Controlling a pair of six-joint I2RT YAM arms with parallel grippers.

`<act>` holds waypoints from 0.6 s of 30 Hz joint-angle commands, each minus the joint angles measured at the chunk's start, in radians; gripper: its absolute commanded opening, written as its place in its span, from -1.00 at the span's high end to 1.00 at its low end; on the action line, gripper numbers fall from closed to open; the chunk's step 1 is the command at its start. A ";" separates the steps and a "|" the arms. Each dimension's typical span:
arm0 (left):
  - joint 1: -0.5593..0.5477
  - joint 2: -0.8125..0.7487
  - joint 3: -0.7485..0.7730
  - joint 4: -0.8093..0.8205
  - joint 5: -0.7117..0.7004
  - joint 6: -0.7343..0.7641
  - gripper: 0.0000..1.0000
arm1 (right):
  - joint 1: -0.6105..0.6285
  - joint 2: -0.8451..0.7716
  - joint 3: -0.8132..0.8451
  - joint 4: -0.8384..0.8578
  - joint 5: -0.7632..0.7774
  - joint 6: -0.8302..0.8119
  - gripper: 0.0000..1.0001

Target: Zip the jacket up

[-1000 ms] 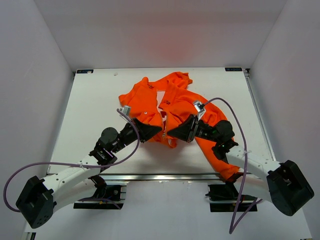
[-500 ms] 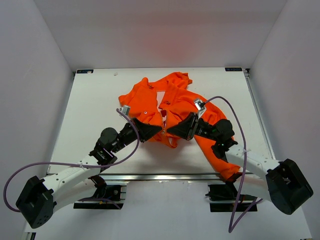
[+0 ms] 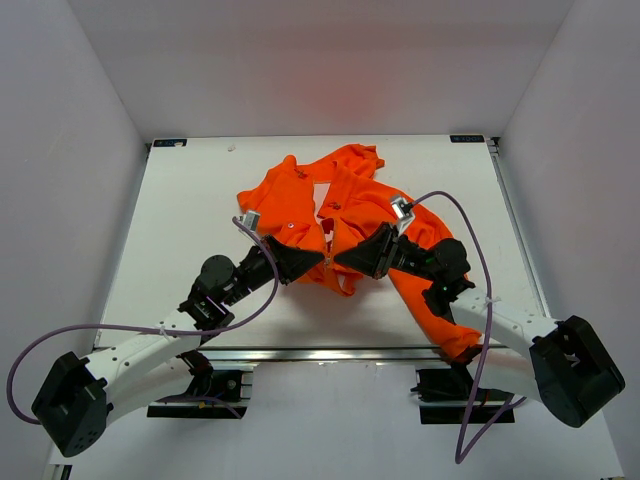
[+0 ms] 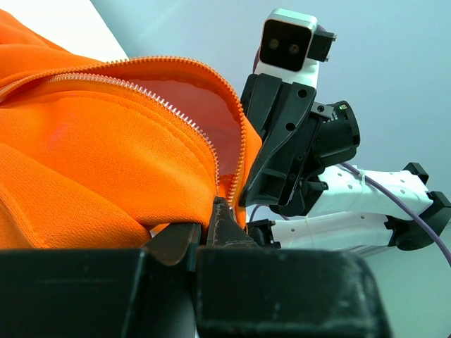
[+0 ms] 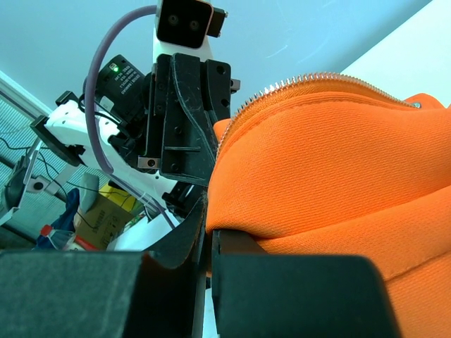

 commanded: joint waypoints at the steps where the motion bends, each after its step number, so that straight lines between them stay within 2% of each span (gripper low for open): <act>1: -0.004 -0.023 0.035 0.050 0.038 -0.013 1.00 | -0.003 -0.008 0.037 0.119 0.014 0.005 1.00; 18: -0.003 0.002 0.006 0.143 0.081 -0.080 1.00 | -0.009 0.018 0.021 0.195 0.024 -0.020 1.00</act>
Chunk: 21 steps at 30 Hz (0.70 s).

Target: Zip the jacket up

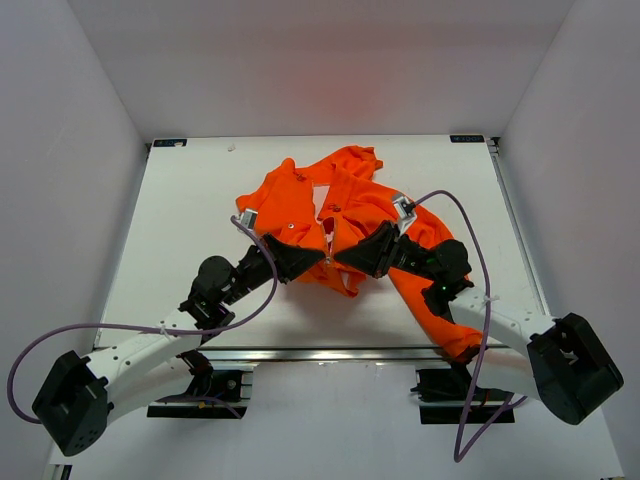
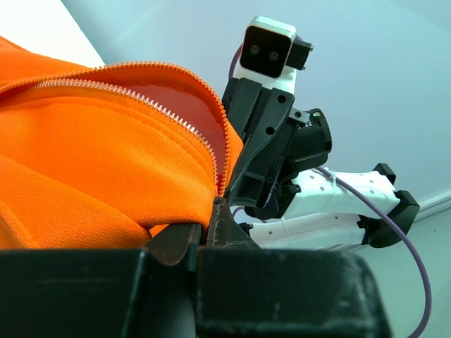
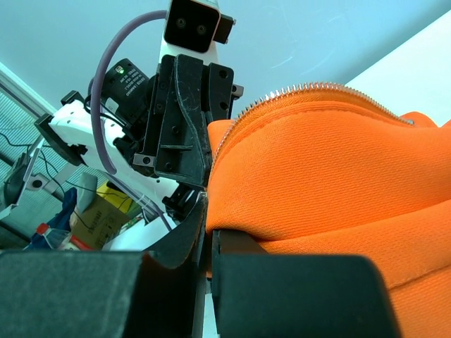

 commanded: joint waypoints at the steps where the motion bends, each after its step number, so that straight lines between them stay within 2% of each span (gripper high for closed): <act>1: -0.005 -0.003 0.000 0.087 0.062 -0.024 1.00 | -0.005 0.005 0.026 0.119 0.029 -0.020 1.00; 21: -0.005 -0.048 -0.008 -0.007 0.042 0.009 1.00 | -0.014 -0.031 0.046 0.058 0.029 0.013 1.00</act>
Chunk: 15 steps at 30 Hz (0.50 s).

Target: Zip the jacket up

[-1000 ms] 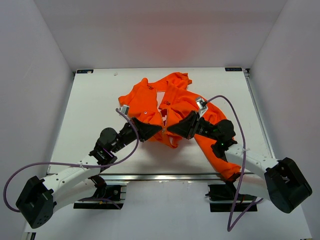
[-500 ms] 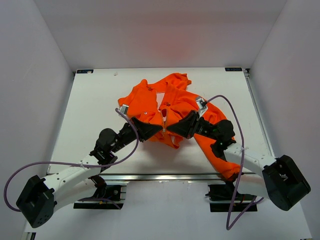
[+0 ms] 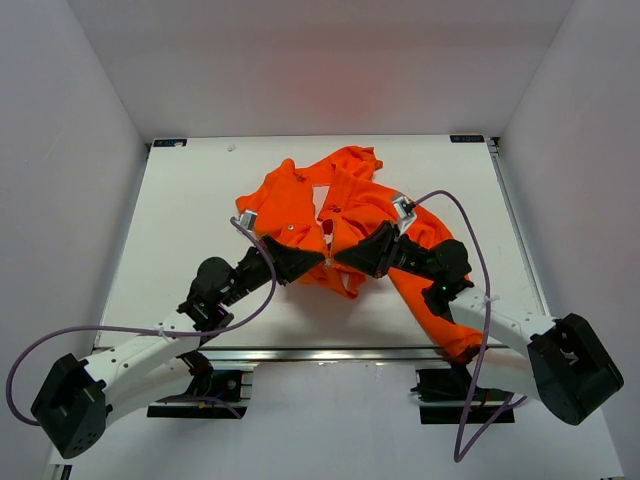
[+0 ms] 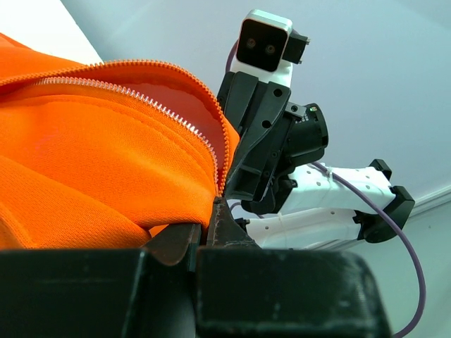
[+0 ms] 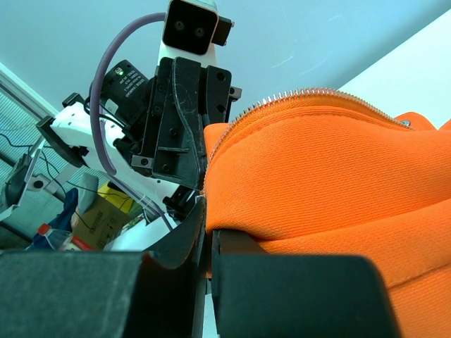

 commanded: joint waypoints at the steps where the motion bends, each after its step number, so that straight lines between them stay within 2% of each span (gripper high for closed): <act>1: -0.006 -0.037 0.001 -0.014 0.024 0.023 1.00 | -0.011 -0.032 0.046 0.049 0.027 0.015 1.00; 15: -0.006 -0.054 0.007 -0.059 -0.006 0.034 1.00 | -0.013 -0.046 0.023 0.026 0.092 0.025 1.00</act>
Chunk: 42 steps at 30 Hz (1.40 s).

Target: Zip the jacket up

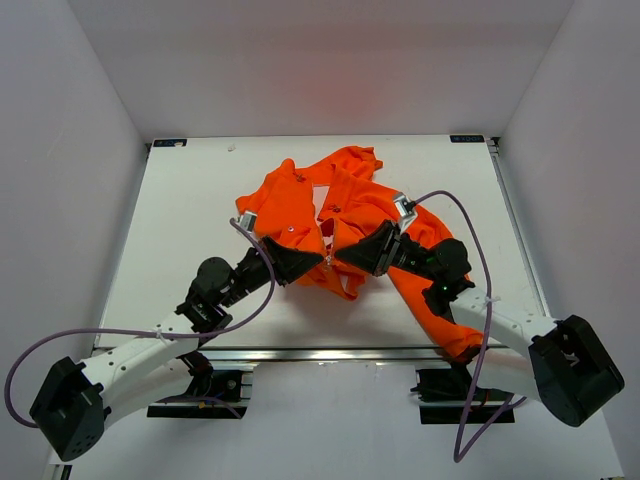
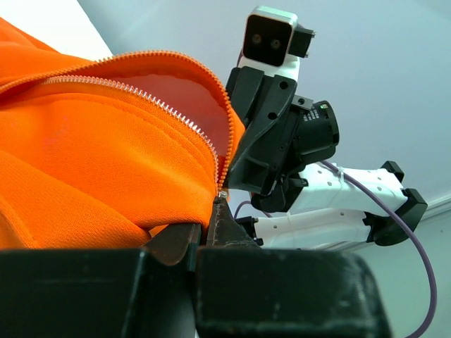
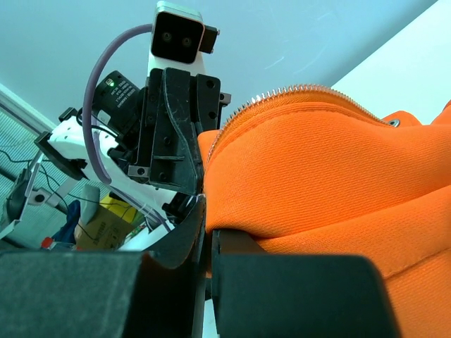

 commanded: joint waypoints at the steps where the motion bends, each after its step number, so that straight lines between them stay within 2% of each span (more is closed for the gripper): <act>1: -0.006 -0.027 0.010 0.001 0.010 0.017 1.00 | -0.010 -0.045 0.020 0.056 0.064 -0.001 1.00; 5: -0.006 -0.019 0.021 -0.005 0.013 0.025 1.00 | -0.010 -0.057 0.009 0.042 0.095 -0.007 1.00; 17: -0.004 0.047 0.054 0.028 0.064 0.031 1.00 | 0.019 0.015 0.038 0.088 0.058 0.019 1.00; 26: -0.006 0.022 0.051 0.039 0.075 0.045 1.00 | 0.021 0.027 0.037 0.082 0.133 -0.001 1.00; 36: -0.006 0.045 0.110 -0.090 0.142 0.110 1.00 | 0.021 0.042 0.058 0.066 0.294 0.056 1.00; 42: -0.006 0.056 0.119 -0.229 0.128 0.134 1.00 | 0.022 0.038 0.060 0.056 0.285 0.085 1.00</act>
